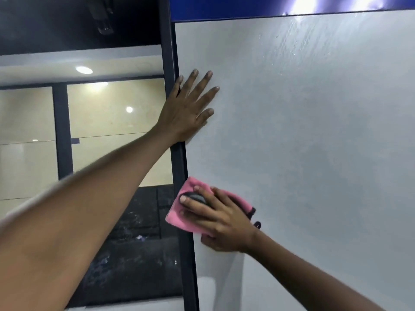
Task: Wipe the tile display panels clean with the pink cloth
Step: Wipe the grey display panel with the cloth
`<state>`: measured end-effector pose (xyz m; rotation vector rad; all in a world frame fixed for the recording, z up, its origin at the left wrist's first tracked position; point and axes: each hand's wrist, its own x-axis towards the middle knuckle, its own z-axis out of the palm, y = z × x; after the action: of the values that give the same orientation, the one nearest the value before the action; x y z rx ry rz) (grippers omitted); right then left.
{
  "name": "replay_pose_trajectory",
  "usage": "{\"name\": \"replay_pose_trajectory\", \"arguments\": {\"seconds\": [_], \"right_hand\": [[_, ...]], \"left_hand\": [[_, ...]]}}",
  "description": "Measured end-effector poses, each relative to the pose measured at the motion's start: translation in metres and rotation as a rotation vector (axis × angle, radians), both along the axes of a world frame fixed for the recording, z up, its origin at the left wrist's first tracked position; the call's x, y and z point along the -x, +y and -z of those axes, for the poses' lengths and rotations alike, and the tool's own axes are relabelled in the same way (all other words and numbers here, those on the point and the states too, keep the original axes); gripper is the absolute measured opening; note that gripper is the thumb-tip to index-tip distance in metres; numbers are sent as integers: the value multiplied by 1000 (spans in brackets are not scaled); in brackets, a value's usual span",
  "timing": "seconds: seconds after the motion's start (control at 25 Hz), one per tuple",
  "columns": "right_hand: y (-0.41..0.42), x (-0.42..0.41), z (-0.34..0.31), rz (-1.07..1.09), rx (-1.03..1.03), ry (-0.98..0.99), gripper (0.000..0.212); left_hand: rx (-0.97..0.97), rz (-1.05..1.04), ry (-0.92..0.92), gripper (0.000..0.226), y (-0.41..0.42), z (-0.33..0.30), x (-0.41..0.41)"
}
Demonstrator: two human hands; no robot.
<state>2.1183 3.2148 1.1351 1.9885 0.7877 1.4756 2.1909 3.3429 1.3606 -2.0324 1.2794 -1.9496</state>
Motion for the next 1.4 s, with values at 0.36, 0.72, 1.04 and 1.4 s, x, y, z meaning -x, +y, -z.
{"name": "replay_pose_trajectory", "arguments": {"seconds": [0.36,0.72,1.04,1.4], "right_hand": [[-179,70,-106,-44,-1134,-505,62],[-20,11,102,8,104,176,62],[-196,78,-23,-50,-1093,-487,63],[-7,23,230,24,10,331,79]], "left_hand": [[89,-37,16,61,-14,91,-9],[61,29,23,58,-6,109,9],[73,-71,68,60,-9,199,-3],[21,-29,101,59,-1,209,10]]}}
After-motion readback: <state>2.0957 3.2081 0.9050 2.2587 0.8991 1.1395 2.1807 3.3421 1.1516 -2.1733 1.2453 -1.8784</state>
